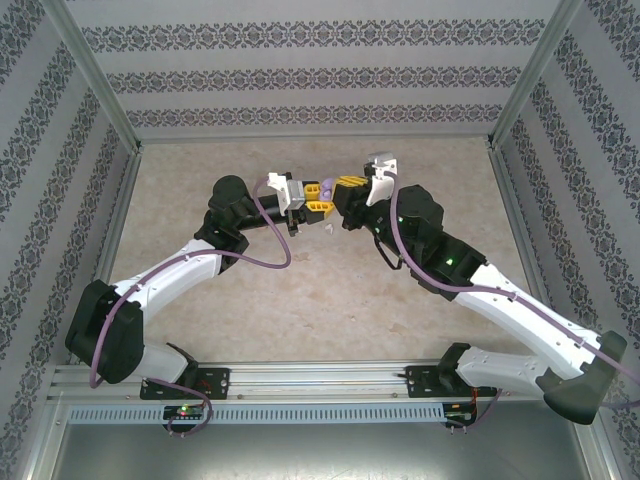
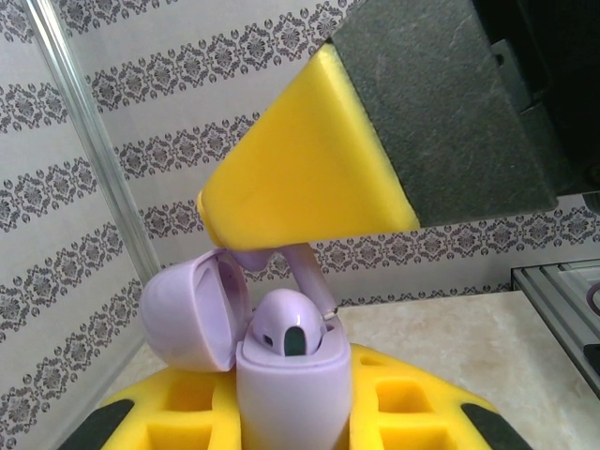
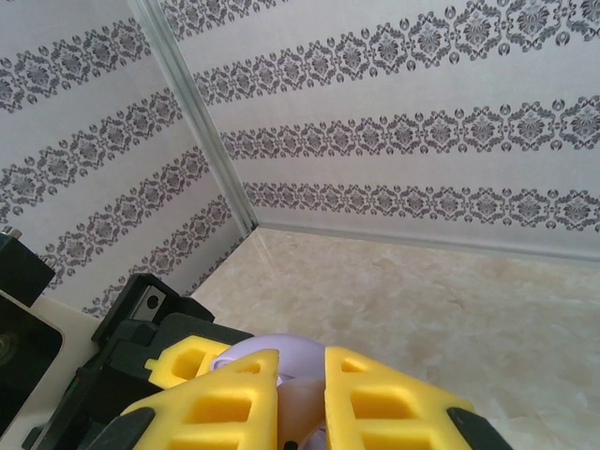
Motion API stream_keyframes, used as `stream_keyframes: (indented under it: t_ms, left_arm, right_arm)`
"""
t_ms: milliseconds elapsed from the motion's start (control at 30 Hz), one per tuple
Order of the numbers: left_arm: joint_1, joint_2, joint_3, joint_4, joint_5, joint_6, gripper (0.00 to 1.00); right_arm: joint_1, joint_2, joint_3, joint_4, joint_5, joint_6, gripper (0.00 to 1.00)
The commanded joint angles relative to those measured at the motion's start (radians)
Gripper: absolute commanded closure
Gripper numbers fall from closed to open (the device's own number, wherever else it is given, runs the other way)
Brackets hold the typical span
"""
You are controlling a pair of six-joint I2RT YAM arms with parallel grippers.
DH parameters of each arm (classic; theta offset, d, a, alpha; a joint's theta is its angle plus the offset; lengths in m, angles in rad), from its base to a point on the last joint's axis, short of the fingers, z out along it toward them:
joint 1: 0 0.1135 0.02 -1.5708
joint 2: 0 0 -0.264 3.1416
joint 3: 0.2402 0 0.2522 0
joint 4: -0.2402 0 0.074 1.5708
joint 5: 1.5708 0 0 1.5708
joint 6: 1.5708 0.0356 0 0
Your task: Insert wireless bluetooth earbuds into charging case
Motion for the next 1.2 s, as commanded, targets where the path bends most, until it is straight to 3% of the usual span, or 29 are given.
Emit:
stream_keyframes:
  t_ms: [0,567,633,800,1167]
  left_arm:
    - [-0.027,-0.051,0.028,0.093,0.023,-0.001,1.00]
    - [-0.029,-0.051,0.031,0.088,0.006,-0.009,1.00]
    - [-0.028,-0.047,0.034,0.083,0.005,-0.009,1.00]
    - [-0.028,-0.033,0.041,0.076,0.010,-0.022,1.00]
    - [-0.028,0.004,0.004,0.165,-0.009,-0.083,1.00]
  right_arm:
    - [0.026,0.029,-0.029,-0.049,0.016,-0.037,0.85]
    - [0.074,0.088,-0.014,-0.081,0.060,-0.079,0.84]
    - [0.072,0.079,-0.003,-0.082,0.072,-0.062,0.77]
    - [0.069,0.052,0.052,-0.087,0.117,-0.010,0.47]
    - [0.010,-0.016,0.149,-0.088,0.117,0.078,0.25]
